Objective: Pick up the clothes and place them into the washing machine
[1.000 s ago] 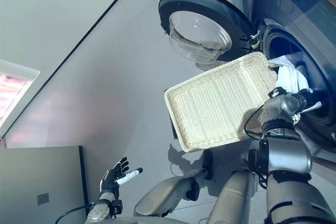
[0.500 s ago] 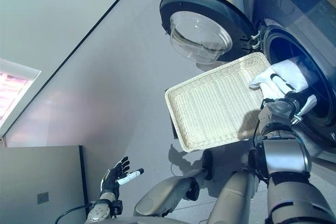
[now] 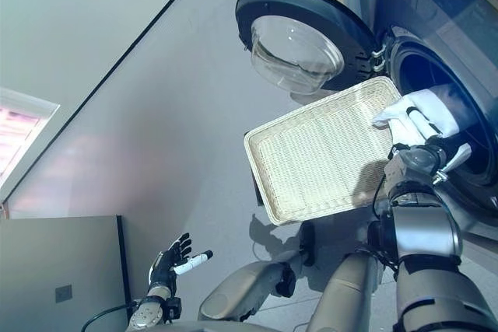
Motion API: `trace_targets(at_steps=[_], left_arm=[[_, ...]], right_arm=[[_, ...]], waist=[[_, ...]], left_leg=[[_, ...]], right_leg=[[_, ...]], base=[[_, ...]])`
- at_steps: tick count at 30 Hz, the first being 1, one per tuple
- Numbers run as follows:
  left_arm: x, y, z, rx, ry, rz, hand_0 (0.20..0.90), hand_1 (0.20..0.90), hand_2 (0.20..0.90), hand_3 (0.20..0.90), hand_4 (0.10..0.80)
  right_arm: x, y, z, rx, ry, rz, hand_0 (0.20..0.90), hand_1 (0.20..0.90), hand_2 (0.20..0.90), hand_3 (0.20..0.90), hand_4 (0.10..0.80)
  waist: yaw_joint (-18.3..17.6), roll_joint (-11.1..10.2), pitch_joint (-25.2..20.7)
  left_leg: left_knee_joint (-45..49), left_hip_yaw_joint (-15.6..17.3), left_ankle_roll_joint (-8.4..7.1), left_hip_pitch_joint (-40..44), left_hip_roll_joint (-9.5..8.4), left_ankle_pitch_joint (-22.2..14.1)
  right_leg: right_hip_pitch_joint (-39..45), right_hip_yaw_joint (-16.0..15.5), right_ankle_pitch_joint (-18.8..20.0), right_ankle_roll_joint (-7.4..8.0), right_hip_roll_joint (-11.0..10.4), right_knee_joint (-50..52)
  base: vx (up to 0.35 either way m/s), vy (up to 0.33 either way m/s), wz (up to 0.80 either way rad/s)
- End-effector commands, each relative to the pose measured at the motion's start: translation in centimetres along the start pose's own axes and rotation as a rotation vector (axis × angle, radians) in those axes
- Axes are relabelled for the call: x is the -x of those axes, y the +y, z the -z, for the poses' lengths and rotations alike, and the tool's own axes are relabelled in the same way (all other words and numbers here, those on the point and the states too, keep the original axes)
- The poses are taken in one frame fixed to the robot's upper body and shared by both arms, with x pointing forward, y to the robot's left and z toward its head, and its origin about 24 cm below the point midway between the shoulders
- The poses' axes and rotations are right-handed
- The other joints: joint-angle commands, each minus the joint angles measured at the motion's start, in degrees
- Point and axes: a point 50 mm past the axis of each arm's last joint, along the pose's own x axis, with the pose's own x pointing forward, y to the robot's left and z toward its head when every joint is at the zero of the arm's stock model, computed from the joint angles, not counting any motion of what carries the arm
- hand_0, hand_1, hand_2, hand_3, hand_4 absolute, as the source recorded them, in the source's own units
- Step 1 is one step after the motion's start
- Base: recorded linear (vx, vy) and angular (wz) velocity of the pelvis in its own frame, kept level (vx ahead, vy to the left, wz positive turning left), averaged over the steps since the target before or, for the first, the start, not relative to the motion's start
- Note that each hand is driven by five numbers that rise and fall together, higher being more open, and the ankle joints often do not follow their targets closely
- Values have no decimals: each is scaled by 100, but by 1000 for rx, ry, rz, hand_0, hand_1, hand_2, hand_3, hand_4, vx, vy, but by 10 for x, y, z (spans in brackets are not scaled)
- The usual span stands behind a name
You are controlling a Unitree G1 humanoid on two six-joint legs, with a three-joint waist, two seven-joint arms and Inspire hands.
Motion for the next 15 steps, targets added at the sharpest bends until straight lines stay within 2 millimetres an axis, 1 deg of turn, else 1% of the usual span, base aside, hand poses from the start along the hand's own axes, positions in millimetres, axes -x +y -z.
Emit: trace_targets(at_steps=[1,2,4,6,8,11,12,13,15], left_arm=[[3,40,5,18,5,-170,900,900,900,900,800],[3,40,6,18,7,-169,900,900,900,900,800],[3,40,6,15,11,-168,900,900,900,900,800],[1,41,4,7,11,-170,900,900,900,900,800],[1,41,5,6,15,-165,900,900,900,900,800],[1,42,5,13,19,-167,900,900,900,900,800],[0,42,5,18,19,-167,900,900,900,900,800],[0,42,5,18,20,-167,900,900,900,900,800],[0,42,3,18,12,-160,900,900,900,900,800]], right_arm=[[5,9,-51,-221,-247,-59,200,200,200,200,300],[4,8,-52,-236,-249,-55,200,200,200,200,300],[0,2,-51,-211,-234,-43,900,900,900,900,800],[-2,3,-51,-156,-236,-61,900,900,900,900,800],[0,6,-37,-102,-213,-106,900,900,900,900,800],[1,6,-25,-73,-177,-115,900,900,900,900,800],[2,5,-16,-41,-156,-126,900,900,900,900,800],[2,6,-16,-40,-156,-126,900,900,900,900,800],[7,9,1,37,-134,-179,900,900,900,900,800]], waist=[[99,-69,-388],[100,-76,-396],[105,-93,-409],[101,-116,-404],[95,-161,-398],[108,-212,-419],[118,-240,-421],[112,-240,-418],[113,-294,-406]], left_leg=[[492,78,-434,-520,11,11],[484,82,-434,-522,15,17],[478,80,-433,-510,21,15],[492,82,-437,-500,34,3],[511,73,-442,-464,35,-36],[501,61,-441,-469,53,3],[502,46,-446,-445,60,3],[501,43,-446,-440,60,3],[507,13,-455,-365,65,-29]], right_leg=[[496,-93,632,-360,107,-992],[493,-96,646,-358,108,-1003],[504,-102,647,-359,108,-996],[511,-113,632,-358,105,-980],[557,-125,586,-361,108,-963],[572,-140,648,-367,123,-1010],[603,-152,650,-364,123,-1017],[610,-156,650,-364,122,-1020],[693,-195,588,-361,108,-991]], base=[[0,0,0],[0,0,0],[0,0,0],[0,0,0],[0,0,0],[2,-5,1],[1,-9,5],[-5,-15,4],[1,-20,0]])
